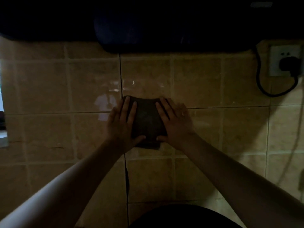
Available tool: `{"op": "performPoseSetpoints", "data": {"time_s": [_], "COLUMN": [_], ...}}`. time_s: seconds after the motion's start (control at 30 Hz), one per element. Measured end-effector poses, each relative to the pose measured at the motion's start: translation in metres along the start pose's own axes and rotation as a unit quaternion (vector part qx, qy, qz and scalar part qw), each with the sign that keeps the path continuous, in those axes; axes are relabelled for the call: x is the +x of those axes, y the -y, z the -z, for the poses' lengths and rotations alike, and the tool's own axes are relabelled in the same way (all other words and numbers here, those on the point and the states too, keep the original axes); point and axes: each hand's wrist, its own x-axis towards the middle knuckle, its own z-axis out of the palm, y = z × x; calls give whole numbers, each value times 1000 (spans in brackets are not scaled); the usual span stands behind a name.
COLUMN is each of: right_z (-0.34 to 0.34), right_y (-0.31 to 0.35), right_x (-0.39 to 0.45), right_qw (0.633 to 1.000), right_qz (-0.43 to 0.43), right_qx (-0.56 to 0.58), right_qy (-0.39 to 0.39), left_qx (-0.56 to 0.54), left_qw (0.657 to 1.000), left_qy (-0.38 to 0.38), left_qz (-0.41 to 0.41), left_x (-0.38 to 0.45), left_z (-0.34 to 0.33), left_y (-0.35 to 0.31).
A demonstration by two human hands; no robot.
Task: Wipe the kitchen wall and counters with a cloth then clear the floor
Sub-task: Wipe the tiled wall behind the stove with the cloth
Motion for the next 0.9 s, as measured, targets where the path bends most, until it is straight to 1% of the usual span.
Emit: {"op": "performPoseSetpoints", "data": {"time_s": [0.1,0.2,0.3,0.4,0.53,0.6,0.73,0.9], "right_z": [7,19,36,47,51,53,55,53], "right_y": [-4,-10,-22,-32,-42,-48,-61,-65], "right_x": [6,19,37,48,48,45,39,32], "right_qw": [1000,1000,1000,999,999,999,998,997], "right_qz": [-8,-12,-28,-43,-40,-44,-56,-76], "right_qx": [4,0,6,14,-1,-1,6,5], "right_qy": [-4,-12,-11,-8,-1,-1,-1,-2], "left_qx": [13,29,54,70,32,37,37,40], "left_qw": [1000,999,998,997,999,998,999,999], "left_qy": [3,-15,9,14,20,30,23,33], "left_qz": [0,3,12,17,33,38,30,6], "left_x": [12,27,48,65,69,74,81,84], "left_z": [7,17,31,43,47,48,51,55], "left_y": [4,7,10,9,0,-7,-18,-25]}}
